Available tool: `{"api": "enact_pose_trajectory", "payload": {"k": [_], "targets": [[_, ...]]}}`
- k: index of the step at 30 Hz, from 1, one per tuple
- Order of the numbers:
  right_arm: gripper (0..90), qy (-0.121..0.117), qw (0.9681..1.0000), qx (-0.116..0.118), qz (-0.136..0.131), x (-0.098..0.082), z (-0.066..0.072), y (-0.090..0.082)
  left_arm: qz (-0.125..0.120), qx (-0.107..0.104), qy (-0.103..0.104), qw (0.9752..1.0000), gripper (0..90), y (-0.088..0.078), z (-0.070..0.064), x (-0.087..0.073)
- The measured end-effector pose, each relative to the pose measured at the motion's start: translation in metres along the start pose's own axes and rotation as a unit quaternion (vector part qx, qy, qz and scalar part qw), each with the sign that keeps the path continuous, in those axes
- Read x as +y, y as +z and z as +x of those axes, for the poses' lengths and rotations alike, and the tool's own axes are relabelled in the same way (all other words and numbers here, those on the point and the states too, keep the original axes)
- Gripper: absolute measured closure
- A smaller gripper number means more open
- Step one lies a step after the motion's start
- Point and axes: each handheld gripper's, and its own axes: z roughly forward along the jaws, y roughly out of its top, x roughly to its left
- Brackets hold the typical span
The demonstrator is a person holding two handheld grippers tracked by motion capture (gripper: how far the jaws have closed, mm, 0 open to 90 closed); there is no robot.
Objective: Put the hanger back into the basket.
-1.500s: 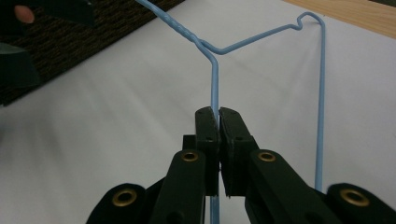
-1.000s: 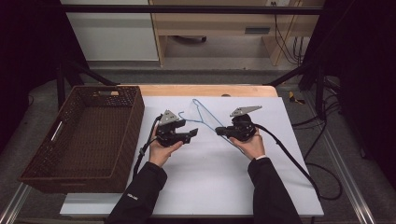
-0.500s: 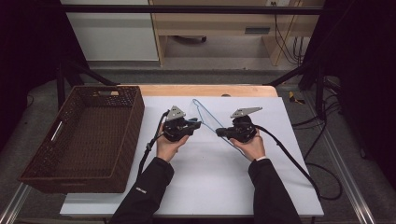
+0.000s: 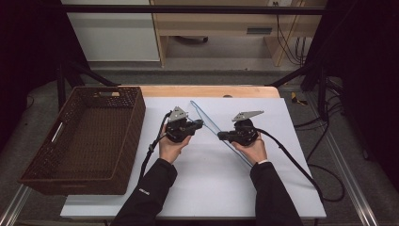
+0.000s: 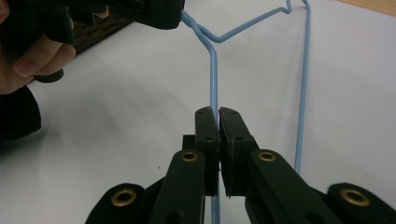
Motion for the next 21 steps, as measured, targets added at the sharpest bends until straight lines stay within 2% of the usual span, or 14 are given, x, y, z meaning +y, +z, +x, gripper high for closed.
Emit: {"api": "enact_pose_trajectory", "payload": {"k": [9, 12, 15, 16, 19, 21], "targets": [[85.6, -0.008, 0.9999, -0.012, 0.006, -0.002, 0.003, 0.004, 0.008, 0.012, 0.013, 0.9998, 85.4, 0.003, -0.006, 0.002], [77.3, -0.016, 0.9997, -0.021, 0.002, -0.001, 0.006, 0.001, 0.010, 0.014, 0.015, 0.9997, 85.5, 0.004, -0.008, 0.002], [69.4, -0.025, 0.9989, -0.040, -0.004, 0.001, 0.009, -0.003, 0.011, 0.017, 0.016, 0.9997, 85.5, 0.005, -0.009, 0.004], [64.0, -0.033, 0.9979, -0.056, 0.001, 0.003, 0.012, -0.003, 0.012, 0.016, 0.016, 0.9997, 85.4, 0.005, -0.009, 0.004], [57.2, -0.058, 0.9950, -0.079, 0.019, 0.005, 0.018, 0.002, 0.012, 0.017, 0.017, 0.9996, 85.4, 0.005, -0.009, 0.004], [59.0, -0.060, 0.9945, -0.081, 0.031, 0.006, 0.021, 0.007, 0.012, 0.018, 0.017, 0.9996, 85.5, 0.005, -0.010, 0.004]]}}
